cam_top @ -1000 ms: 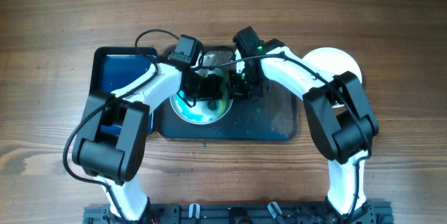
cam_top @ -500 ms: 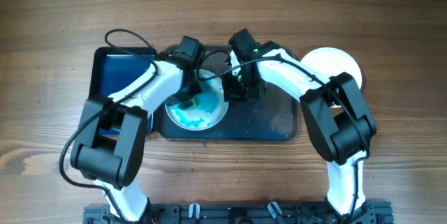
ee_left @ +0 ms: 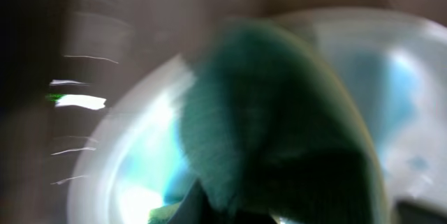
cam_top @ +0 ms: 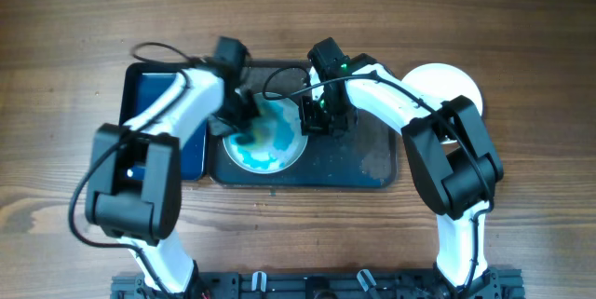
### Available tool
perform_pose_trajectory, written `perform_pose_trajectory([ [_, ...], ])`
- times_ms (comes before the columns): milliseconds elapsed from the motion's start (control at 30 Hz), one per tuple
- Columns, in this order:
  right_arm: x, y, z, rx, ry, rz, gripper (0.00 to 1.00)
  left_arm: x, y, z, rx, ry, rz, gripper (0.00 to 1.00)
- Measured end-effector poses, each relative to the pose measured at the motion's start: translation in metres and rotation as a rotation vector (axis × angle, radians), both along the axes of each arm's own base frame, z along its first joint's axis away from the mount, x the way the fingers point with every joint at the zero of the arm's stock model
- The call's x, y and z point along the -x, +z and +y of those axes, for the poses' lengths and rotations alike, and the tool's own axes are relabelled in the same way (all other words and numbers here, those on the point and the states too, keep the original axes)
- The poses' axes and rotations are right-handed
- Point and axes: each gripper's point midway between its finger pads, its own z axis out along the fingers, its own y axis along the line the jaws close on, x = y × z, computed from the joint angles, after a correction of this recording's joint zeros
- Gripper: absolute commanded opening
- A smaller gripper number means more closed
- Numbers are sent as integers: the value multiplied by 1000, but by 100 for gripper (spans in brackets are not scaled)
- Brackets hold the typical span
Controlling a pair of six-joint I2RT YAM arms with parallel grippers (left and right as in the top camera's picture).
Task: Clean dirty plates on tray and stack at the side
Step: 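Scrub the third plate with the sponge in the left gripper, then lift the scrubbed plate with the right gripper and move the sponge left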
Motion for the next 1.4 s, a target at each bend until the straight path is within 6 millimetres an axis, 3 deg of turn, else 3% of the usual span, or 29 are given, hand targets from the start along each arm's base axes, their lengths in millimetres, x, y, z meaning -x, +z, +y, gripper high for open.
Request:
perform_pose_trajectory([
  [67, 0, 0, 0, 0, 0, -1, 4, -15, 21, 26, -65, 55, -20, 4],
  [100, 0, 0, 0, 0, 0, -1, 4, -31, 42, 41, -99, 85, -60, 4],
  [167, 1, 0, -1, 8, -1, 5, 4, -39, 64, 52, -114, 90, -84, 4],
  [267, 2, 3, -15, 93, -1, -13, 4, -28, 100, 61, -123, 64, -96, 4],
  [333, -2, 9, -25, 169, 4, -75, 5, -20, 103, 61, -119, 40, -75, 4],
  [400, -13, 38, -38, 268, 8, -215, 4, -17, 103, 58, -105, 11, -61, 4],
  [467, -22, 87, -49, 376, 3, -418, 4, -19, 103, 57, -91, -6, -67, 4],
  [500, -24, 111, -53, 437, 4, -518, 4, -24, 103, 55, -81, -10, -91, 4],
  [633, -19, 170, -56, 655, 17, -816, 4, -35, 105, 49, -47, -17, -134, 4],
  [700, -16, 185, -56, 753, 29, -911, 4, -39, 106, 46, -34, -18, -149, 4],
  [900, 1, 253, -48, 1073, 30, -1280, 4, -42, 106, 42, -21, -24, -165, 4],
  [1000, 10, 274, -43, 1156, 37, -1378, 4, -42, 106, 41, -20, -25, -164, 4],
  [1233, 13, 286, -43, 1211, 23, -1425, 4, -42, 106, 41, -17, -25, -163, 4],
  [1300, 12, 280, -41, 1184, 45, -1403, 4, -42, 106, 41, -17, -25, -163, 4],
  [1400, 11, 250, -36, 1068, 120, -1284, 4, -41, 106, 41, -18, -25, -162, 4],
])
